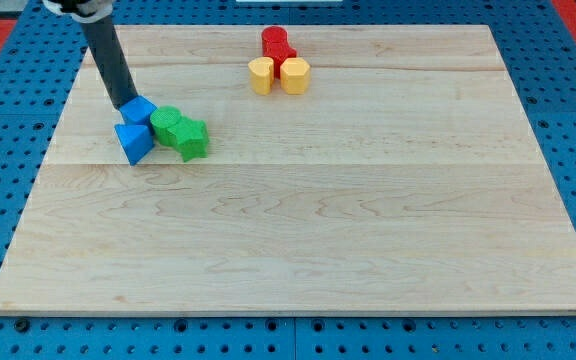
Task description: Separate the blue and green blocks
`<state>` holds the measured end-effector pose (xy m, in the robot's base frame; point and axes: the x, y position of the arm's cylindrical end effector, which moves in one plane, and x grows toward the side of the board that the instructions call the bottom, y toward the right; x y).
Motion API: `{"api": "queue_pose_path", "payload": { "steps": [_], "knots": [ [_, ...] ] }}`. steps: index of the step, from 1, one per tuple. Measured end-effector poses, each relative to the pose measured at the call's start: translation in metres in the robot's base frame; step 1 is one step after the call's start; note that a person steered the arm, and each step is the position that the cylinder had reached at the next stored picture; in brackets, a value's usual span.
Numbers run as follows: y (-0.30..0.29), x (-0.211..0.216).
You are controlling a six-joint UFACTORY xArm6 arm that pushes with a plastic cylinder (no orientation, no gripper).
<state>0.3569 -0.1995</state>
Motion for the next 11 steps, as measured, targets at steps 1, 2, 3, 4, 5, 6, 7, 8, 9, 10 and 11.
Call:
{"api": "queue_pose_path", "payload": {
  "steps": [1, 2, 3, 4, 5, 6, 7, 8, 9, 10, 11],
  "knots": [
    [-0.002, 0.028],
    [-0.005, 0.027],
    [-0.02, 0.001],
    [-0.003, -0.016],
    [0.011, 0.007],
    [0.046, 0.005],
    [0.03, 0.026],
    [0.001, 0.042],
    [0.02, 0.052],
    [0.066, 0.052],
    [0.09, 0.052]
  ]
}}
